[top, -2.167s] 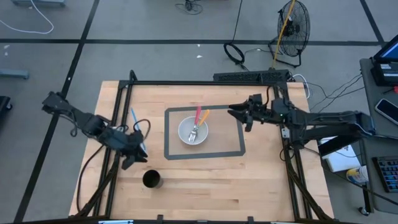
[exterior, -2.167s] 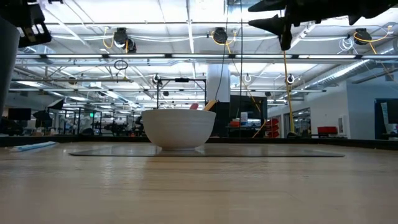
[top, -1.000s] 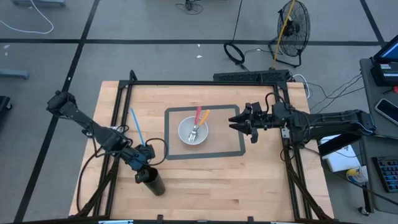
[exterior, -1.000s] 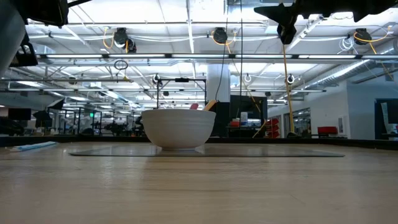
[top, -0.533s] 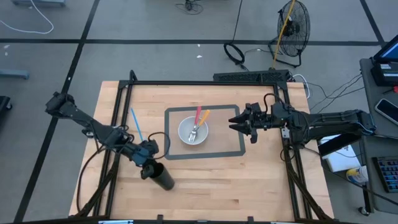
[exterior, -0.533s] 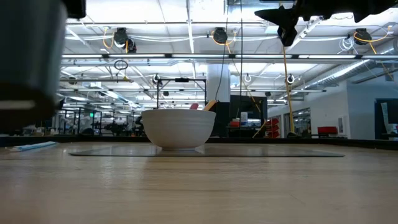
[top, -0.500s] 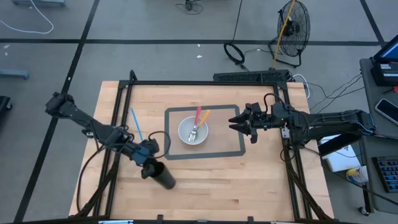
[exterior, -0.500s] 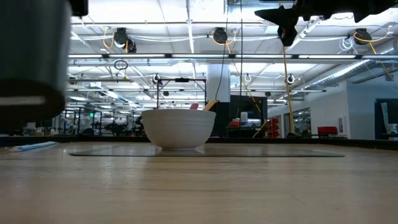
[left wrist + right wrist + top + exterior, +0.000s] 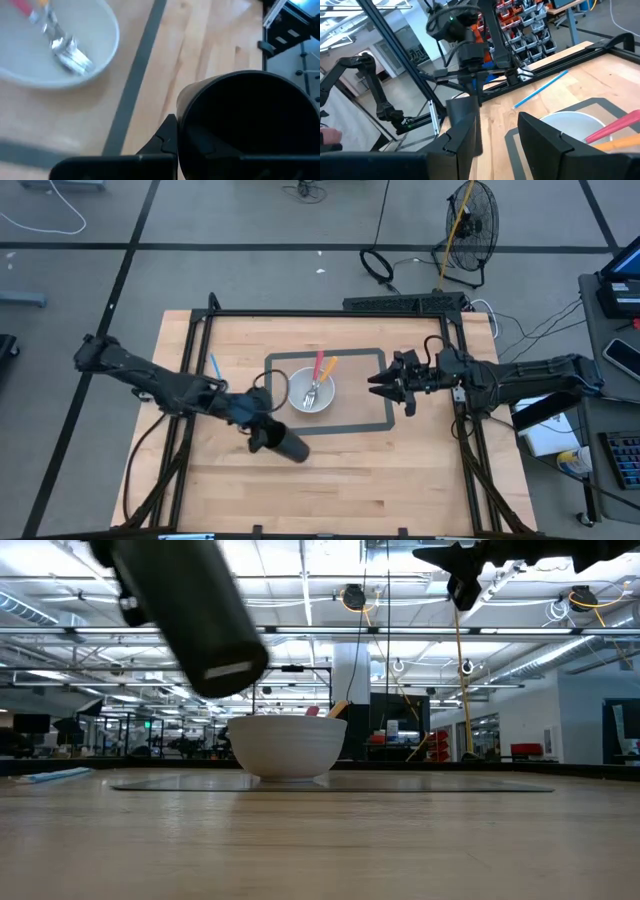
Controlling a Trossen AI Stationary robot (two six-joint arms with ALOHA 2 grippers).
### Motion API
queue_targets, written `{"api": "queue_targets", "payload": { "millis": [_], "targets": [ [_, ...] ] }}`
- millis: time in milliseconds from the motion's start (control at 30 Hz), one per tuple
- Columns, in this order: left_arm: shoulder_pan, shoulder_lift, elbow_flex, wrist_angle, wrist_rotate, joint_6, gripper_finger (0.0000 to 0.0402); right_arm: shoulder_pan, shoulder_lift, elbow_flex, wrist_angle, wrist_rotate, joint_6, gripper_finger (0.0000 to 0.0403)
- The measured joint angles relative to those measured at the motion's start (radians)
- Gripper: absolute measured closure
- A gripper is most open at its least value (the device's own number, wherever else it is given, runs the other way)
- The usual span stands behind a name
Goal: Pick & Place Utensil
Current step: Put the black cup at the right side of the bowl on the table mat
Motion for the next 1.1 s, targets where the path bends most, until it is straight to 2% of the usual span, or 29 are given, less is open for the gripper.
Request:
{"api": "queue_targets", "payload": {
  "millis": [100, 200, 433, 533, 733, 933, 1100],
  "targets": [
    [0.035, 0.102, 0.055, 0.074, 0.041, 0.069, 0.0399, 0.012, 0.000, 0.000, 0.000, 0.001, 0.004, 0.0261],
    [0.064, 0.224, 0.150, 0.044, 0.085, 0.147, 0.0399, 0.024, 0.000, 0.000, 0.000, 0.002, 0.019, 0.0261],
    [0.116, 0.464, 0.424, -0.187, 0.111, 0.301, 0.0399, 0.065, -0.003, 0.000, -0.001, 0.004, 0.038, 0.0261],
    [0.133, 0.524, 0.503, -0.211, 0.136, 0.361, 0.0399, 0.082, -0.003, 0.000, -0.007, 0.007, 0.047, 0.0261],
    [0.170, 0.558, 0.535, -0.222, 0.181, 0.429, 0.0399, 0.113, -0.003, 0.000, -0.018, 0.007, 0.057, 0.0261],
    [0.202, 0.557, 0.536, -0.194, 0.183, 0.436, 0.0399, 0.132, -0.003, 0.000, -0.018, 0.007, 0.060, 0.0261],
    [0.200, 0.604, 0.536, -0.183, 0.201, 0.426, 0.0399, 0.156, -0.006, 0.000, -0.022, 0.004, 0.065, 0.0261]
  ]
}}
